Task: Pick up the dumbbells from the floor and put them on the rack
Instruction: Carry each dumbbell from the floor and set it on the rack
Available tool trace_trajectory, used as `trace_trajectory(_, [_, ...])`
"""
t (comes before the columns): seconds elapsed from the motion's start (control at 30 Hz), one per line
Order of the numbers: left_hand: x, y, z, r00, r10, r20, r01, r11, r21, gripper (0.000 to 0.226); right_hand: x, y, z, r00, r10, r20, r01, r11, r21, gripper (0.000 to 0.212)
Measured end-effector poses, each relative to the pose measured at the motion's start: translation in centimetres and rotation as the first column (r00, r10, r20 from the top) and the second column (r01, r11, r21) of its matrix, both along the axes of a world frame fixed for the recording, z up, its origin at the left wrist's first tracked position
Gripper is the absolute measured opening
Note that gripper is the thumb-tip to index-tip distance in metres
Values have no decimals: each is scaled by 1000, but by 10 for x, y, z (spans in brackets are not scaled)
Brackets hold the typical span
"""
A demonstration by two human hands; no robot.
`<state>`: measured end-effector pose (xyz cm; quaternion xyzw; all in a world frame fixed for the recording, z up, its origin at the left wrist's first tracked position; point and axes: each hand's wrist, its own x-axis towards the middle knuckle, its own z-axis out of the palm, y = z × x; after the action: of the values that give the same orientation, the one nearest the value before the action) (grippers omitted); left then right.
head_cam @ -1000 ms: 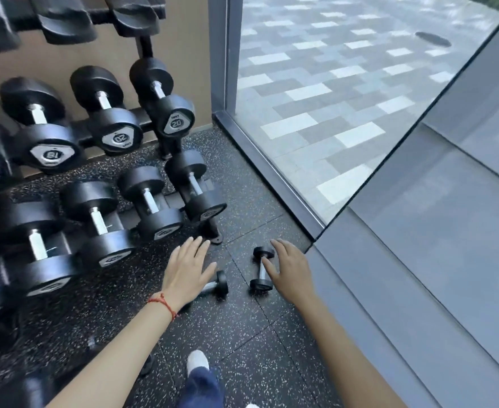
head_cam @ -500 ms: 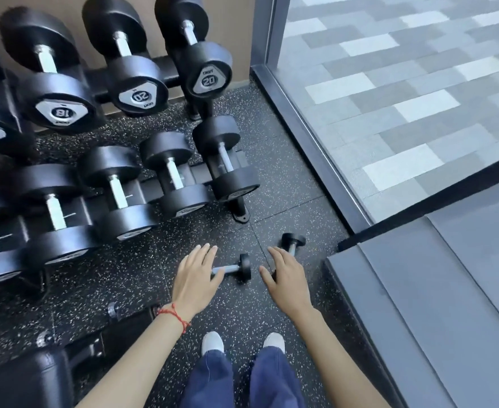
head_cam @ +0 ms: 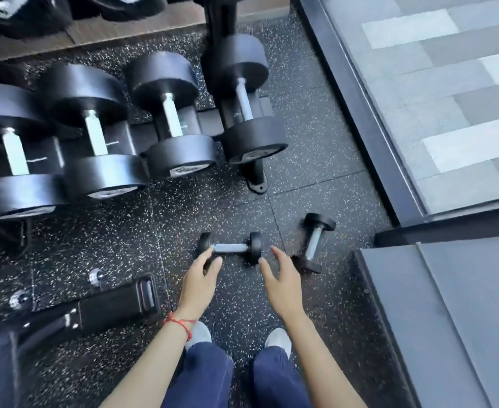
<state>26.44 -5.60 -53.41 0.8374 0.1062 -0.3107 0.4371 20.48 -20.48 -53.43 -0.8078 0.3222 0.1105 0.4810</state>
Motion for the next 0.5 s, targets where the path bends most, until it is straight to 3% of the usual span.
trace_trajectory(0.17, [10,-7,-82,964,230,-130,-246,962,-121,39,6,14,-88,995,-97,-26,98,991,85,44])
trace_trajectory(0.33, [15,-3,-179,908,352,-229,-391,906,-160,37,11,27,-180,984,-171,-53,177,973,150,44])
trace_trajectory(0.5, [16,-7,-262,786,478,-392,-590,770,-243,39,17,38,-262,958,-281,-50,284,930,234,40])
